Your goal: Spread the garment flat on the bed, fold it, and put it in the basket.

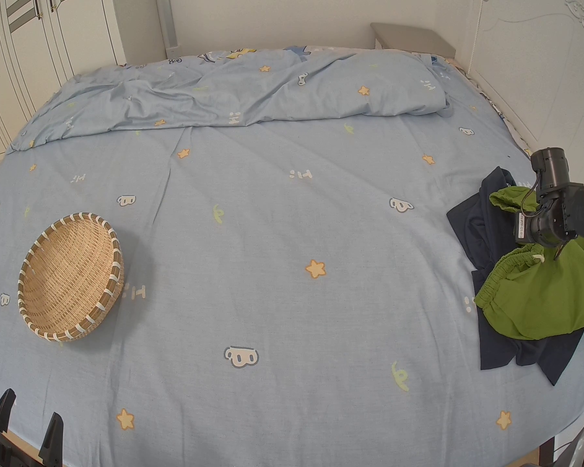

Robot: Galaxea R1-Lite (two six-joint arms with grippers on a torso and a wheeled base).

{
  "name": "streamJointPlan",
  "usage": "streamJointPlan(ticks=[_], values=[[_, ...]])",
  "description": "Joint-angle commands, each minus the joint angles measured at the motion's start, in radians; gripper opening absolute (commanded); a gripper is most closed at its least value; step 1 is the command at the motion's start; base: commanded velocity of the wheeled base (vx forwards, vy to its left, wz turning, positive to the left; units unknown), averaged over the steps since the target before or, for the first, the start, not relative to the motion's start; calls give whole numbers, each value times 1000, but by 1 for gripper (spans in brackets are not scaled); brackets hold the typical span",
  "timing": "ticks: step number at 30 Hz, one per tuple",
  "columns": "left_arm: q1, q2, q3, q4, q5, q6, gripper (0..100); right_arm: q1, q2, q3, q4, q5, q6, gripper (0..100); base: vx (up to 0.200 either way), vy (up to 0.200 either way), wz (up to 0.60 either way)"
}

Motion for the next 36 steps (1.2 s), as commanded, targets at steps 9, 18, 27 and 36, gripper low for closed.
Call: streamJointPlan(ticks=[9,18,27,36], values=[[1,-16,16,0,0,0,100,107,-99,-695,839,638,310,0,0,0,0],[1,-16,16,0,0,0,100,328,-133,-581,833,709,363,0,0,0,0],[1,-16,16,0,0,0,100,570,-187,-597,761,734,490,0,0,0,0],[1,-16,16,0,0,0,100,731,-82,-583,594,726,522,0,0,0,0]])
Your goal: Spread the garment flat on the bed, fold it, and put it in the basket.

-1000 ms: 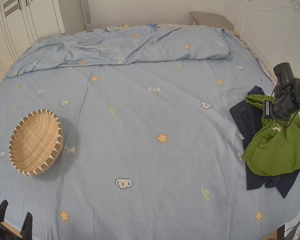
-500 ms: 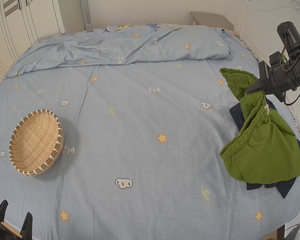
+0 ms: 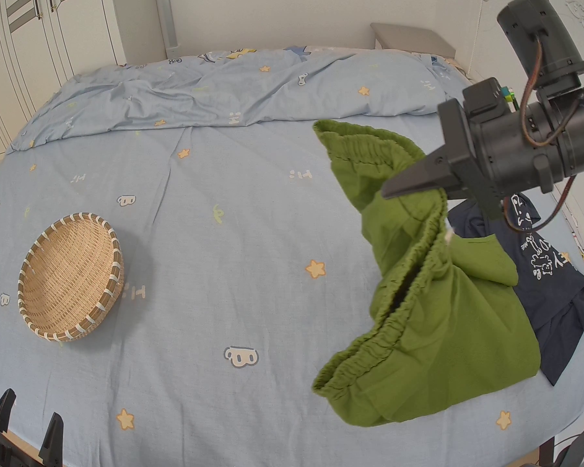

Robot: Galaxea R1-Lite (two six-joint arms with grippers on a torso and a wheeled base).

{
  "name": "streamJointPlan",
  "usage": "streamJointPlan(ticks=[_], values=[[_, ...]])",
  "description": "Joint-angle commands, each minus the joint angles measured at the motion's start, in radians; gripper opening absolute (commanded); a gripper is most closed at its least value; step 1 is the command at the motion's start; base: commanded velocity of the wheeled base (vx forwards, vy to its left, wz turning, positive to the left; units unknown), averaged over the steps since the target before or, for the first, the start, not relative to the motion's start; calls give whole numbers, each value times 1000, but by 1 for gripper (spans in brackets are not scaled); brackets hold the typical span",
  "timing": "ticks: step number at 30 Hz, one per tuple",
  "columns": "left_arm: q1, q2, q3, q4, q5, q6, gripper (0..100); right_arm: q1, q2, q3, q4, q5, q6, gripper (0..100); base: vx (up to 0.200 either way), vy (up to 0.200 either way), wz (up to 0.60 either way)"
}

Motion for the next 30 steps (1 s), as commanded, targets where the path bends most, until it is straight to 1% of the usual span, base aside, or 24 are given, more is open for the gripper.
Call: streamJointPlan(ticks=[1,2,3,5,7,12,17,20,21,30], values=[[1,-16,16,0,0,0,100,84,88,3,-120,-4,40,0,0,0,0],[1,-16,16,0,0,0,100,89,108,3,-166,-6,52,0,0,0,0],[1,-16,16,0,0,0,100,90,114,1,-180,-6,57,0,0,0,0],[1,-16,16,0,0,0,100,101,169,-1,-276,-18,74,0,0,0,0],[1,-16,16,0,0,0,100,118,209,-7,-327,-29,75,0,0,0,0],[1,-16,16,0,0,0,100,145,270,-51,-352,-37,77,0,0,0,0],[1,-16,16,0,0,0,100,171,367,-120,-358,-109,74,0,0,0,0],[1,-16,16,0,0,0,100,171,408,-142,-370,-133,75,0,0,0,0],[1,-16,16,0,0,0,100,171,413,-143,-372,-133,74,100,0,0,0],[1,-16,16,0,0,3,100,167,404,-143,-356,-127,69,100,0,0,0]])
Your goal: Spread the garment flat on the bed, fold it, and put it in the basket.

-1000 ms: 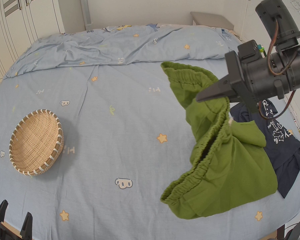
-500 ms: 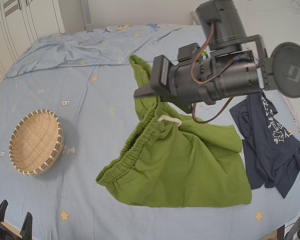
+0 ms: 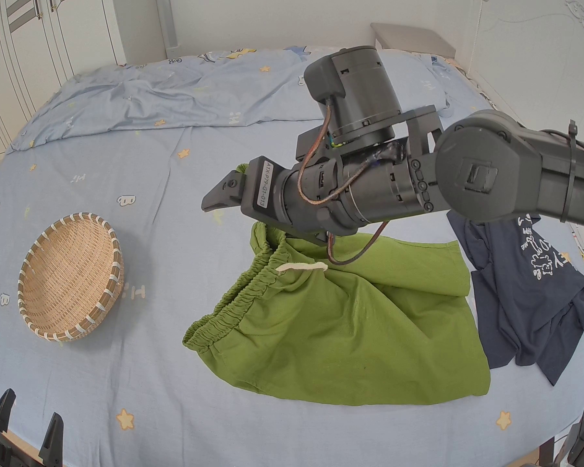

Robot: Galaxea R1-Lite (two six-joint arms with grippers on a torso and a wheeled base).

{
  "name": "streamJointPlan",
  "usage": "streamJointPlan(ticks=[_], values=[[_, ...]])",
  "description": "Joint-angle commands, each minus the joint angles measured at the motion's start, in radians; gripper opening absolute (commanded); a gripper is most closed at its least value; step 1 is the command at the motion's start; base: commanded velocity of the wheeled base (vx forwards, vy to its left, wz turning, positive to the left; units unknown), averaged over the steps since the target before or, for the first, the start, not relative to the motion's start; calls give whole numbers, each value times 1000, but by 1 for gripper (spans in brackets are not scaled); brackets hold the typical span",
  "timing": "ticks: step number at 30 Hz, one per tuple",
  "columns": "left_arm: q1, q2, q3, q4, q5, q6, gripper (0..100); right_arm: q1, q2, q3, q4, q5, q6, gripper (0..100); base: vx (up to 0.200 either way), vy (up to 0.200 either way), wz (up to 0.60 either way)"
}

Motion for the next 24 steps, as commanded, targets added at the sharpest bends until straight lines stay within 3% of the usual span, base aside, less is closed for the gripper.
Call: streamJointPlan(ticks=[1,15,24], values=[[1,-16,16,0,0,1,100,0,6,1,3,1,-1,100,0,0,0],[1,-16,16,0,-5,10,100,-30,69,-49,190,-22,-68,100,0,0,0],[1,-16,16,1,-2,4,100,-83,-51,-14,252,-11,-102,100,0,0,0]])
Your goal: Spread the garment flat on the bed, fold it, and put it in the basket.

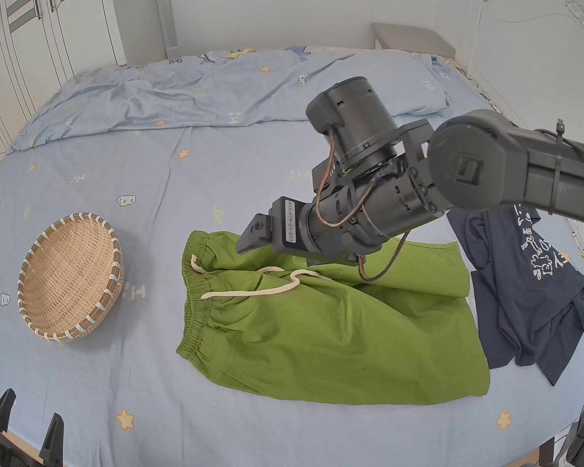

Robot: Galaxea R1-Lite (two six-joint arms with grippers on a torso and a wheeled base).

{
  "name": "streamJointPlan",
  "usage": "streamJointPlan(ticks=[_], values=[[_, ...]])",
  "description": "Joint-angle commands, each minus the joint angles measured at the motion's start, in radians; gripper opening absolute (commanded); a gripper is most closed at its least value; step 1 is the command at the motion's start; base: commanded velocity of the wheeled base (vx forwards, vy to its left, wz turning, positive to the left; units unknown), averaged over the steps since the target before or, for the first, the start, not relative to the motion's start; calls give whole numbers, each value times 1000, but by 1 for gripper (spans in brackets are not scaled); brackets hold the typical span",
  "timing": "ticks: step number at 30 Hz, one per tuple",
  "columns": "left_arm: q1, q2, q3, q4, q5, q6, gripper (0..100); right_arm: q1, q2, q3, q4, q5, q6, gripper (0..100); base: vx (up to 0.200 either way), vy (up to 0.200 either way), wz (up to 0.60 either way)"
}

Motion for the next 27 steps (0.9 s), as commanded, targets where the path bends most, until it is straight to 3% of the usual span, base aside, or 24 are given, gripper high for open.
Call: streamJointPlan(ticks=[1,2,5,6,7,8,10,11,13,15,16,17,18,20,24,27], values=[[1,-16,12,0,12,-5,100,-72,-129,58,16,21,3,100,0,0,0],[1,-16,12,0,12,-5,100,-72,-129,58,16,21,3,100,0,0,0],[-8,16,-251,11,-11,-88,100,-191,-290,187,7,173,3,100,0,0,0],[-8,16,-251,11,-11,-88,100,-191,-290,187,7,173,3,100,0,0,0],[-33,111,-386,80,-49,-151,100,-254,-366,249,2,277,2,100,0,0,0],[-45,179,-443,144,-95,-157,100,-296,-423,298,2,349,3,100,0,0,0],[-53,243,-473,185,-154,-166,100,-332,-477,356,-3,408,2,100,0,0,0],[-57,340,-478,199,-229,-188,100,-375,-540,440,-24,449,-5,100,0,0,0],[-59,432,-479,192,-272,-225,100,-408,-575,509,-56,458,-8,100,0,0,0],[-61,622,-482,123,-345,-363,100,-460,-647,681,-187,460,-9,100,0,0,0],[-61,633,-482,116,-350,-370,100,-463,-652,690,-196,458,-9,100,0,0,0],[-70,746,-472,29,-402,-441,100,-493,-691,815,-300,454,-8,100,0,0,0],[-70,746,-472,29,-402,-441,100,-493,-691,815,-300,454,-8,100,0,0,0],[-90,904,-447,-112,-531,-538,100,-517,-753,966,-415,455,6,100,0,0,0],[-84,1081,-393,-235,-711,-584,100,-526,-768,1051,-432,455,17,100,0,0,0],[-76,1190,-377,-296,-760,-579,100,-527,-770,1078,-435,455,14,100,0,0,0]])
